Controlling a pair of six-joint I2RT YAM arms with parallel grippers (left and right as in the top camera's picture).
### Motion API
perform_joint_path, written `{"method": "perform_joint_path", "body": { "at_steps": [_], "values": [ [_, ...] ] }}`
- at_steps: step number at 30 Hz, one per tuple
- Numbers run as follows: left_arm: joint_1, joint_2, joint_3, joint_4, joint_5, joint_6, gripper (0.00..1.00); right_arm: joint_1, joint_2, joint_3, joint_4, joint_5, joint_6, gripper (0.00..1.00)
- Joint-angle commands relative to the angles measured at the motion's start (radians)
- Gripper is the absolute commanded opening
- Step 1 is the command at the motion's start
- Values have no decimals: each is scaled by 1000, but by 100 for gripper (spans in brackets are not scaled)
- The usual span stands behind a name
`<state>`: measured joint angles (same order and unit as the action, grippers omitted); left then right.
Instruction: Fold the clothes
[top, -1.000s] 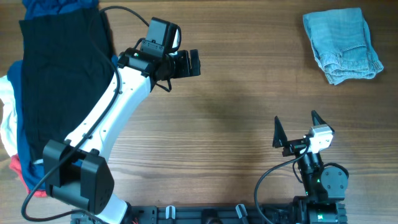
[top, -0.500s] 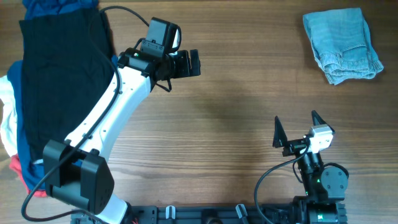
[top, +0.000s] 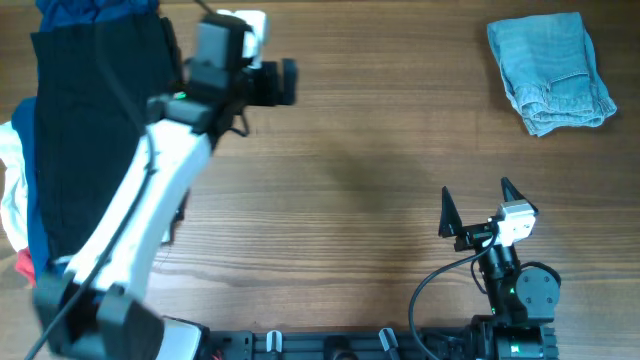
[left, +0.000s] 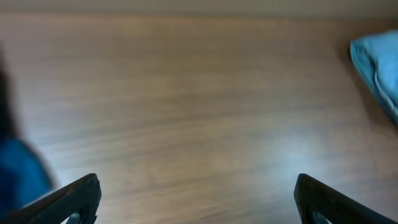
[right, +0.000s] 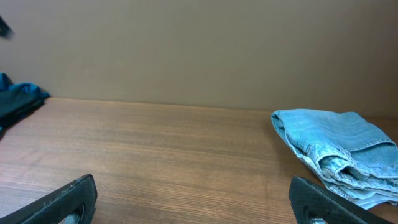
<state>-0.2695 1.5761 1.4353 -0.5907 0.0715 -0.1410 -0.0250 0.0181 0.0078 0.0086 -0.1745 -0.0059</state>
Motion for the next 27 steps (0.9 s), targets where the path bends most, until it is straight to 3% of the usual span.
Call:
{"method": "perform_joint_path", "body": {
  "at_steps": [1, 5, 15, 23, 27],
  "values": [
    [124, -136, -79, 5, 48, 60, 100, 4, -14, -3, 3, 18, -11, 100],
    [241, -300, -241, 97, 114, 59, 100, 4, -14, -3, 3, 18, -11, 100],
    [314, -807, -857, 497, 114, 59, 100, 4, -14, -3, 3, 18, -11, 100],
    [367, -1184, -1200, 580, 114, 58, 100, 4, -14, -3, 3, 18, -11, 100],
    [387, -1292, -1270, 581, 114, 58, 100, 4, -14, -3, 3, 18, -11, 100]
  ]
}}
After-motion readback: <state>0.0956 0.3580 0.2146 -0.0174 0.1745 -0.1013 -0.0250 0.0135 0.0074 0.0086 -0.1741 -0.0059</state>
